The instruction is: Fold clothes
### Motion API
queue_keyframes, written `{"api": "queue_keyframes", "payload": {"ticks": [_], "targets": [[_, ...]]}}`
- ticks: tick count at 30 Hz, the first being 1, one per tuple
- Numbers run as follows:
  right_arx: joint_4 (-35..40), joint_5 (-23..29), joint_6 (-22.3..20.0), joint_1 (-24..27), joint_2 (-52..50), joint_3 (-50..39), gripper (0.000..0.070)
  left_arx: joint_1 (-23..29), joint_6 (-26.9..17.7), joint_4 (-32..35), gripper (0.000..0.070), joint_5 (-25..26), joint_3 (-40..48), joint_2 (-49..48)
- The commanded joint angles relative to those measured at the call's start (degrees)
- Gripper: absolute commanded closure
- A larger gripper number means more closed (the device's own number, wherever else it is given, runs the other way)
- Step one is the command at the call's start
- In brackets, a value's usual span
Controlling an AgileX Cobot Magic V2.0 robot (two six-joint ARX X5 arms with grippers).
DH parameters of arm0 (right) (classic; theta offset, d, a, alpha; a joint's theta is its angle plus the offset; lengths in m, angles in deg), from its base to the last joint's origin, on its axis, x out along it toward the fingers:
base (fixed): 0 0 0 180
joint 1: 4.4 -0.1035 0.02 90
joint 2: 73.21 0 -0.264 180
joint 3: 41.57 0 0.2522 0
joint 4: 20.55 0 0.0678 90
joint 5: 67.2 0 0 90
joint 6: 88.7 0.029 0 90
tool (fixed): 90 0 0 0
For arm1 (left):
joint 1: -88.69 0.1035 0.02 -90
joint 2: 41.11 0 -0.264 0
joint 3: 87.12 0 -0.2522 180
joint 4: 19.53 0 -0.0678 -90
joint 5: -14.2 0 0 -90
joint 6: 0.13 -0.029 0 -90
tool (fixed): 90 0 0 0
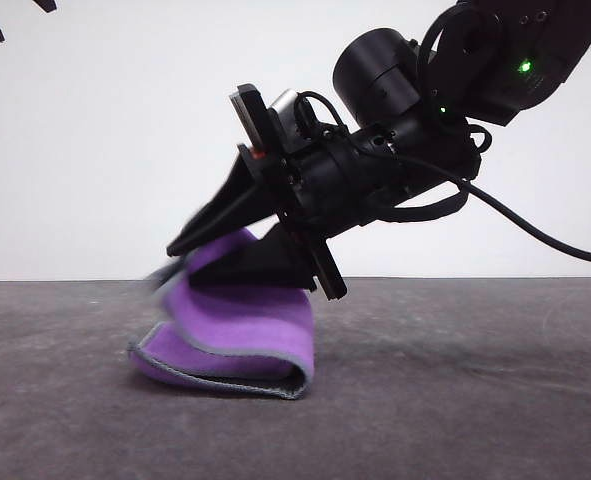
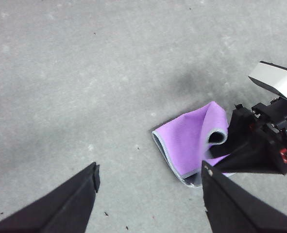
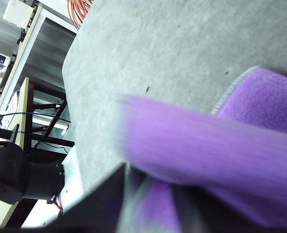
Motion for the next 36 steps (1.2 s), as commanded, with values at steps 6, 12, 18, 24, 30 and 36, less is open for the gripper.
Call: {"api": "queue_keyframes", "payload": {"ticks": [6,12,18,24,30,36], "targets": [[0.5,-0.4,0.4,-0.4,1.2,1.2,0.0422,-0.1,0.5,-0.6,0.0300,0.0,-1.2,0.6],[-2.3,-3.7,-2.9,0.9,-1.2,1.2,0.0420,-0.1,0.4,-1.1,0.0300,0.0,-1.2,0.6],[-20.0,6.8,-16.4,4.2,-12.8,1.2,0.0420,-0.1,-0.1,-1.1,0.0300,0.0,-1.2,0.6],[-38.6,27.7,-28.6,9.6,-30.3,1.2,0.0420,0.0,-0.4,-1.1,0.0300,0.0,-1.1,0.6],[-49.0,38.8,-32.4,18.5,-46.6,1.2,0.0420,0.0,-0.4,-1.9,0.0300,0.0,-0.9,0.6],[-55.5,40.8,-34.4,27.1,-57.9,1.2,0.0420,0.0,-0.4,-2.3,0.0301,0.0,-0.9,0.6]]}}
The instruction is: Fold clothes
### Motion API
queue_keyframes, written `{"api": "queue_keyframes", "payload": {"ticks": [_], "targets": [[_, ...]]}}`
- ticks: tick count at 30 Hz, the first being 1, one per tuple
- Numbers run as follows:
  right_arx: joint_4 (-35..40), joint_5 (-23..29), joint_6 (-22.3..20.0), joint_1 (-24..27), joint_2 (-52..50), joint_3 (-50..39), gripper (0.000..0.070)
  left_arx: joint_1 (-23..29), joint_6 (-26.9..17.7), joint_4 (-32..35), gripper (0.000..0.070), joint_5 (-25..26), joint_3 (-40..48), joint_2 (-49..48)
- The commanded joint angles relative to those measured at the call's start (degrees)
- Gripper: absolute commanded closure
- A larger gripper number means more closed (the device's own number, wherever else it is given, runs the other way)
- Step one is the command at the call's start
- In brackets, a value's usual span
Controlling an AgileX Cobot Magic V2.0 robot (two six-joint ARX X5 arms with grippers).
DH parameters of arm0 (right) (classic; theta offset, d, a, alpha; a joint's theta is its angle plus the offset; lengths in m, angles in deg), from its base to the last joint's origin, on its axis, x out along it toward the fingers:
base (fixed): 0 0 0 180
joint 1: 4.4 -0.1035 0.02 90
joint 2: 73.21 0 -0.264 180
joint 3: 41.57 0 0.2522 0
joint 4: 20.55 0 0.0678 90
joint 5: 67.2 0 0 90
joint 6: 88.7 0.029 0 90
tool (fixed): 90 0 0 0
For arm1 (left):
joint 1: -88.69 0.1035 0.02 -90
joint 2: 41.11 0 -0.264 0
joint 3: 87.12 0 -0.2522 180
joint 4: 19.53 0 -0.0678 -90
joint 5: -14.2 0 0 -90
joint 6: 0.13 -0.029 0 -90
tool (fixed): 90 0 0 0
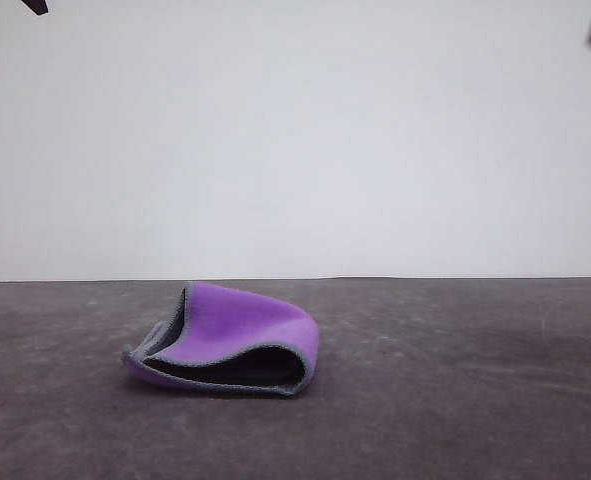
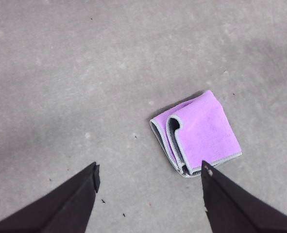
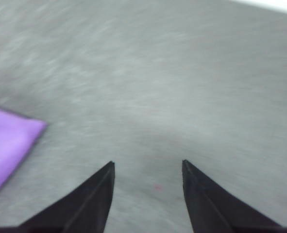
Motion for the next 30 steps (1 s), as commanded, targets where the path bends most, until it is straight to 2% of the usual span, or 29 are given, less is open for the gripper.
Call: {"api": "queue_keyframes", "payload": {"ticks": [1,7,8,9,10,11,12,18,21,30], "targets": [[-0.5,0.0,-1.3,1.3,-1.4,0.9,0.0420,0.0,-0.2,0.2,0.0300,0.0,-0.9,0.6],[-2.7,0.0,-1.2,3.1,-4.6,0.9,0.0422,-0.1,-0.2,0.3,0.0300,0.0,-0.9,0.6],[-2.9,0.0,-1.2,3.1,-4.6,0.9,0.0433,0.0,-0.2,0.3,0.0304,0.0,-0.9,0.6],[-3.2,0.0,-1.2,3.1,-4.6,0.9,0.0480,0.0,-0.2,0.3,0.0326,0.0,-0.9,0.6],[-3.6,0.0,-1.2,3.1,-4.5,0.9,0.0594,-0.1,-0.3,0.3,0.0413,0.0,-0.9,0.6],[-3.9,0.0,-1.2,3.1,-4.4,0.9,0.0691,-0.1,-0.4,0.2,0.0555,0.0,-0.9,0.6],[-4.0,0.0,-1.2,3.1,-4.4,0.9,0.0696,-0.1,-0.5,0.1,0.0695,0.0,-0.9,0.6],[-3.8,0.5,-1.1,3.1,-4.0,0.9,0.0694,-0.1,-0.3,0.9,0.0683,0.0,-0.9,0.6],[-4.0,0.9,-0.3,3.1,-3.7,0.9,0.0694,-0.1,1.7,1.0,0.0683,0.0,-0.9,0.6],[-3.9,1.1,-0.3,3.1,-3.7,0.9,0.0694,-0.1,1.7,1.9,0.0683,0.0,-0.9,0.6]]}}
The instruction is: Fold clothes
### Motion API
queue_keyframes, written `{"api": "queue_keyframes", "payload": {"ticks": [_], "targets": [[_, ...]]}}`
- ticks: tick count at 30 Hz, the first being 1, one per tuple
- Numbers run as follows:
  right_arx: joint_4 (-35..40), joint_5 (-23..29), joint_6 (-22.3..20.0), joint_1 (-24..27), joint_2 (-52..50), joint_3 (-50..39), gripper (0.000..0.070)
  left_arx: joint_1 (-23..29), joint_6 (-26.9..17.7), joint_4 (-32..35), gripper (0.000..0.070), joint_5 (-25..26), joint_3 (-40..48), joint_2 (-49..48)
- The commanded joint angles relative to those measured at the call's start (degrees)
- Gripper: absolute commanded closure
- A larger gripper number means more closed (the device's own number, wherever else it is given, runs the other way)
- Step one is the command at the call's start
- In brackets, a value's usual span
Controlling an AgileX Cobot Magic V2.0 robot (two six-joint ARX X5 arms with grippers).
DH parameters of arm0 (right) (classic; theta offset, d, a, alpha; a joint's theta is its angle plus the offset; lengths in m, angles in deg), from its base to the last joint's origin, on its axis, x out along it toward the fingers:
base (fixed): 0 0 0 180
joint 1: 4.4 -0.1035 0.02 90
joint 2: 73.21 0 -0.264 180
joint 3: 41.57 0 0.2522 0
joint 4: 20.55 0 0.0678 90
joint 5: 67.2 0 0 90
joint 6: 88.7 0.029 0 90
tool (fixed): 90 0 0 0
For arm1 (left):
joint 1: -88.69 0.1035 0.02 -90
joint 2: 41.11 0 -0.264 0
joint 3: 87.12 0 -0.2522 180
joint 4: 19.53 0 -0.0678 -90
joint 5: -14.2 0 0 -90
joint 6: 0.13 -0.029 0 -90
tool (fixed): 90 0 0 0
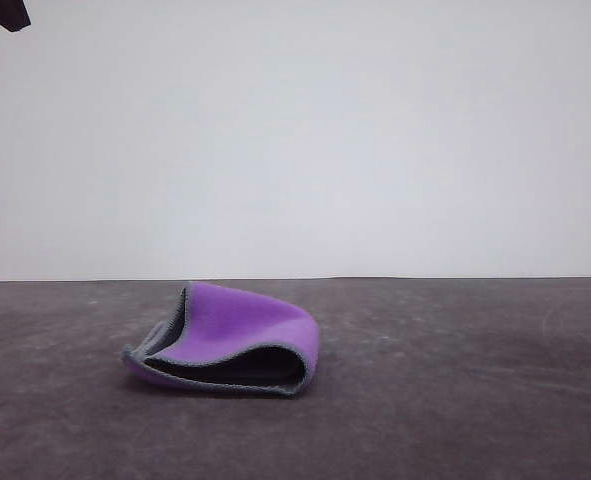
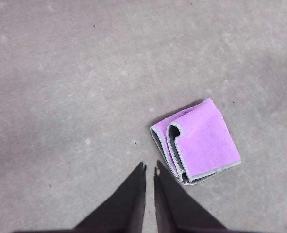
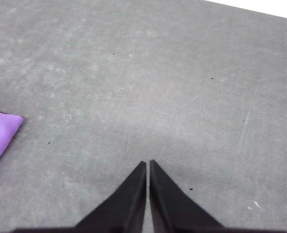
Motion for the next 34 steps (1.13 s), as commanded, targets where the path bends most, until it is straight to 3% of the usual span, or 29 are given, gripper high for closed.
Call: {"api": "queue_keyframes", "payload": {"ticks": [1,6,8,10,12,16,19,22,28,34], "targets": [[0.6,0.2,0.6,0.0,0.3,0.9,0.0694,-0.1,0.2,0.4,0.0683,0.0,-0.9,0.6],[0.6,0.2,0.6,0.0,0.3,0.9,0.0694,-0.1,-0.4,0.5,0.0686,-0.5,-0.9,0.3],[0.6,0.2,0.6,0.0,0.3,0.9,0.0694,0.0,-5.1,1.4,0.0689,-4.1,-0.9,-0.9],[0.6,0.2,0.6,0.0,0.3,0.9,0.0694,0.1,-6.1,1.7,0.0689,-5.4,-0.5,-2.6],[0.6,0.2,0.6,0.0,0.3,0.9,0.0694,0.2,-5.4,1.4,0.0689,-6.3,0.1,-5.1],[0.6,0.2,0.6,0.0,0.3,0.9,0.0694,0.7,0.4,2.0,0.0684,-6.1,3.0,-11.4],[0.6,0.2,0.6,0.0,0.3,0.9,0.0694,1.3,0.9,4.0,0.0684,-6.1,8.7,-17.3],[0.6,0.2,0.6,0.0,0.3,0.9,0.0694,2.4,2.5,11.3,0.0684,-6.1,18.9,-24.2],[0.6,0.2,0.6,0.0,0.3,0.9,0.0694,4.1,0.8,32.2,0.0684,-6.2,42.9,-37.1],[0.6,0.2,0.6,0.0,0.3,0.9,0.0694,5.9,5.0,47.6,0.0684,-6.5,62.7,-49.7]]}}
